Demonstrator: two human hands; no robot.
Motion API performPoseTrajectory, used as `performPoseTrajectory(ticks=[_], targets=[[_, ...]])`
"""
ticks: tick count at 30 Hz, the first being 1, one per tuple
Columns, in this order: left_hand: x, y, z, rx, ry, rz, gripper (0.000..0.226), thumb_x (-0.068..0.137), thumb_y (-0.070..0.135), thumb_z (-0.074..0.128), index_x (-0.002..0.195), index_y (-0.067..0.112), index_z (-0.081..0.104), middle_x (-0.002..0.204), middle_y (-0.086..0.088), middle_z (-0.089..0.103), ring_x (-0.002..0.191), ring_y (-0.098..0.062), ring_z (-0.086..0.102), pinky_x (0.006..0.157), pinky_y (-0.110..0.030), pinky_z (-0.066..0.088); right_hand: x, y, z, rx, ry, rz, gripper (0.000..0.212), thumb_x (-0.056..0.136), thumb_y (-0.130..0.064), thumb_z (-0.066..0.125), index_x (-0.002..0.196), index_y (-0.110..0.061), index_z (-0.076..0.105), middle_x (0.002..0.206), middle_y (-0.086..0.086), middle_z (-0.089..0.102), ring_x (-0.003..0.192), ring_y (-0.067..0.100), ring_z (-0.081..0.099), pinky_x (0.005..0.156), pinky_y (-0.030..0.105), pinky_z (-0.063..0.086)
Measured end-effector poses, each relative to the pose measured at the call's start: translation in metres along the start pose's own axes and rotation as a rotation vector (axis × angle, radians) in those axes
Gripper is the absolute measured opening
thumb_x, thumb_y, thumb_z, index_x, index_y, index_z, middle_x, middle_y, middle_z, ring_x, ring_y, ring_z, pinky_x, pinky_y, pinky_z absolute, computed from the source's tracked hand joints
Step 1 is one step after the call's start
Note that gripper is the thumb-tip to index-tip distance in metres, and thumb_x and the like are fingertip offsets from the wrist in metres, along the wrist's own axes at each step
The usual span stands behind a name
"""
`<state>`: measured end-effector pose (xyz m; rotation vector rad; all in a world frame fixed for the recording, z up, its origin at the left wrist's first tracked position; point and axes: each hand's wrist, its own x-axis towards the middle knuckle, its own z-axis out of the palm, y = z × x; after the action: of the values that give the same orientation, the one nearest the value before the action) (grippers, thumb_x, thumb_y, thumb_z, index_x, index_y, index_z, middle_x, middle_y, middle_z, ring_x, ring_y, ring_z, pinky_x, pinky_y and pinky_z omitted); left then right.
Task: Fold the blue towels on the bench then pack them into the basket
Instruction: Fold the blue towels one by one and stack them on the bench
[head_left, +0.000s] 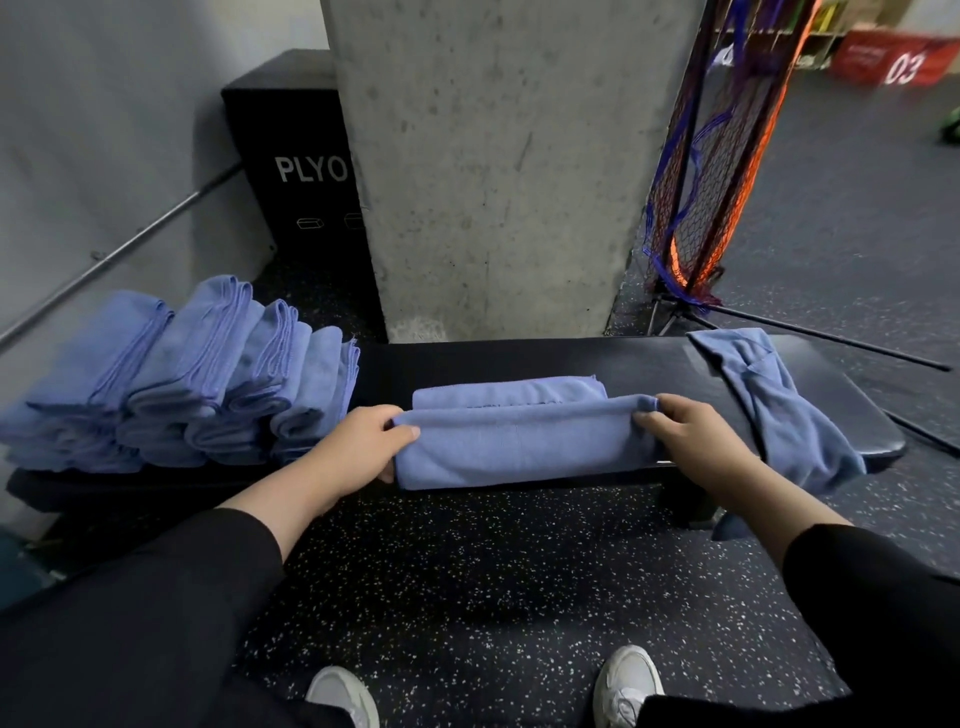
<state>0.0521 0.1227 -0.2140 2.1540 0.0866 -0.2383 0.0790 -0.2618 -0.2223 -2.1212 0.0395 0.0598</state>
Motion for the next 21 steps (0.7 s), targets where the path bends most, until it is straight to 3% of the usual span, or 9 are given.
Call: performPoseTrajectory(ticks=[5, 10, 12, 14, 17, 19, 21], targets=[[0.030, 0.004, 0.009, -0.046, 0.201, -0.082, 0.026, 0.099, 0.024, 0.055, 0.077, 0.010, 0.054, 0.068, -0.007, 0.054, 0.061, -0.021, 0.053, 0.057, -0.035, 0.048, 0.029, 0.001, 0.018, 0.005, 0.120, 0.027, 0.028, 0.098, -0.031, 0.060, 0.086, -0.006, 0.064, 0.064, -0.001, 0.053, 0.062, 0.013, 0.042, 0.060, 0.032, 0.034], [0.075, 0.001, 0.018, 0.016, 0.336, -0.097, 0.027, 0.097, 0.028, 0.057, 0.076, 0.010, 0.055, 0.066, -0.003, 0.054, 0.066, -0.022, 0.051, 0.062, -0.038, 0.043, 0.072, -0.012, 0.036, -0.074, 0.198, 0.034, 0.025, 0.099, -0.028, 0.059, 0.085, -0.008, 0.065, 0.072, 0.010, 0.063, 0.068, 0.019, 0.050, 0.059, 0.033, 0.035], [0.091, 0.003, 0.020, 0.093, 0.382, -0.101, 0.020, 0.099, 0.028, 0.056, 0.090, 0.013, 0.064, 0.075, -0.002, 0.061, 0.073, -0.023, 0.056, 0.066, -0.034, 0.042, 0.090, -0.015, 0.043, -0.097, 0.200, 0.038, 0.023, 0.099, -0.028, 0.059, 0.089, -0.008, 0.067, 0.079, 0.008, 0.066, 0.076, 0.023, 0.056, 0.062, 0.033, 0.037], [0.102, 0.004, 0.022, 0.184, 0.415, -0.104, 0.026, 0.101, 0.029, 0.057, 0.123, 0.016, 0.064, 0.106, -0.003, 0.066, 0.095, -0.024, 0.061, 0.079, -0.034, 0.046, 0.105, -0.012, 0.052, -0.112, 0.199, 0.060, 0.030, 0.098, -0.033, 0.062, 0.115, -0.009, 0.067, 0.106, 0.008, 0.071, 0.099, 0.026, 0.063, 0.078, 0.034, 0.045], [0.112, 0.000, 0.032, 0.424, 0.434, 0.027, 0.045, 0.101, 0.028, 0.057, 0.145, 0.019, 0.051, 0.139, -0.009, 0.052, 0.123, -0.031, 0.052, 0.102, -0.044, 0.043, 0.118, -0.011, 0.064, -0.347, 0.230, 0.080, 0.051, 0.096, -0.044, 0.062, 0.140, -0.019, 0.052, 0.137, 0.006, 0.057, 0.126, 0.030, 0.053, 0.100, 0.047, 0.043], [0.112, 0.000, 0.042, 0.518, 0.372, 0.198, 0.043, 0.101, 0.026, 0.057, 0.143, 0.019, 0.053, 0.142, -0.005, 0.052, 0.127, -0.030, 0.049, 0.106, -0.046, 0.039, 0.117, -0.017, 0.071, -0.493, 0.289, 0.003, 0.046, 0.098, -0.041, 0.059, 0.139, -0.021, 0.053, 0.142, 0.005, 0.052, 0.129, 0.032, 0.048, 0.101, 0.051, 0.038], [0.112, 0.000, 0.054, 0.576, 0.262, 0.343, 0.040, 0.101, 0.026, 0.056, 0.141, 0.019, 0.057, 0.141, -0.002, 0.055, 0.127, -0.027, 0.051, 0.105, -0.043, 0.038, 0.110, -0.023, 0.081, -0.476, 0.288, -0.167, 0.038, 0.099, -0.034, 0.058, 0.133, -0.017, 0.060, 0.138, 0.005, 0.056, 0.123, 0.032, 0.054, 0.099, 0.049, 0.043]])
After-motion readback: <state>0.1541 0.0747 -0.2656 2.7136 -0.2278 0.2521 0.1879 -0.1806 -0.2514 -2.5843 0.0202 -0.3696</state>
